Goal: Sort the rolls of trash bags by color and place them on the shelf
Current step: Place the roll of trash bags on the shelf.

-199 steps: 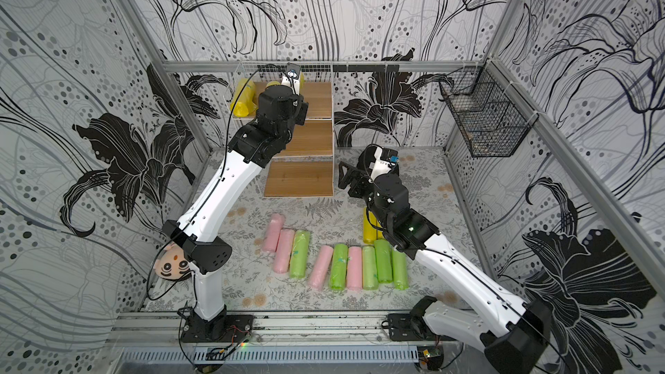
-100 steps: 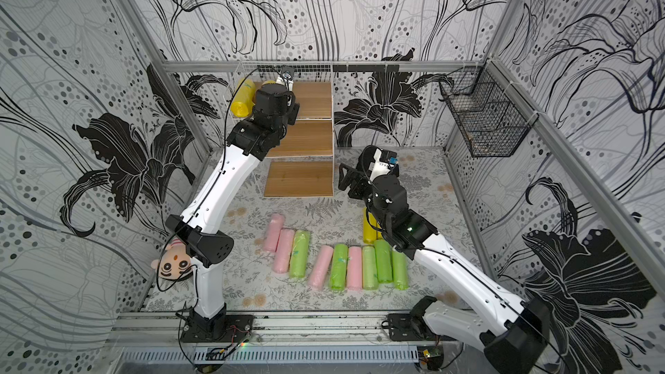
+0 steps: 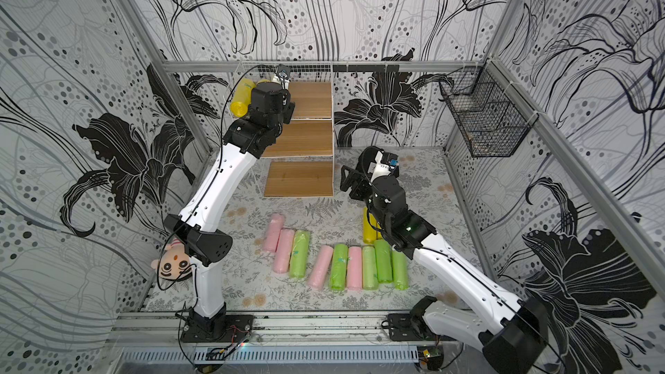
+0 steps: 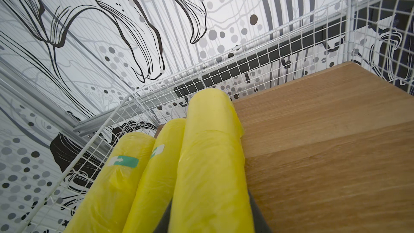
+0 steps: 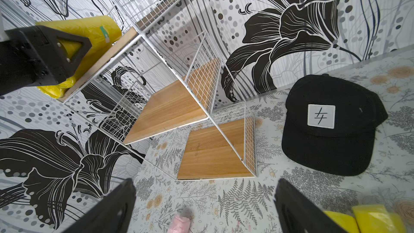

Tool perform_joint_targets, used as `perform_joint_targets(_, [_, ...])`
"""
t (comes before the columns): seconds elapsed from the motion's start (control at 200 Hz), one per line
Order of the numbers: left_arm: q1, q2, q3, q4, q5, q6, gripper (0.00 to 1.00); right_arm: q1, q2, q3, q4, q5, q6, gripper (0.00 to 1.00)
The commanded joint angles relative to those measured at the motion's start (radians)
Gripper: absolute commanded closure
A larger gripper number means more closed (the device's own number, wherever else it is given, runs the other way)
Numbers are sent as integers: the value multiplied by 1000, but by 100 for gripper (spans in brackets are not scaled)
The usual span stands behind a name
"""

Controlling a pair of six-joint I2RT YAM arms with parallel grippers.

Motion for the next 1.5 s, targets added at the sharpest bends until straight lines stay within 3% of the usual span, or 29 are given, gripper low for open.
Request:
perform_joint_targets(0.0, [1, 9, 18, 37, 2, 18, 71, -6, -4, -20, 22, -3, 21, 0])
perform_joint_targets(0.436, [-21, -1, 28, 66, -24, 69, 41, -19, -2, -31, 22, -16, 40, 0])
perform_joint_targets(0.801, [-57, -27, 27, 112, -39, 114, 34, -29, 2, -24, 11, -26, 36, 0])
perform_joint_targets(1.126, [-99, -95, -13, 158, -88, 147, 30, -44, 52, 24, -145, -10, -82, 0])
perform_joint_targets(1.217, [-103, -142, -55, 139, -81, 113, 30, -44, 75, 34, -173, -23, -117, 0])
perform_joint_targets(1.327, [-106, -233, -147, 52, -28, -22, 30, -45, 101, 45, -200, -45, -175, 0])
perform_joint_targets(1.497, [-107, -469, -488, 60, 171, -226, 31, -44, 123, 45, -228, -33, -257, 0])
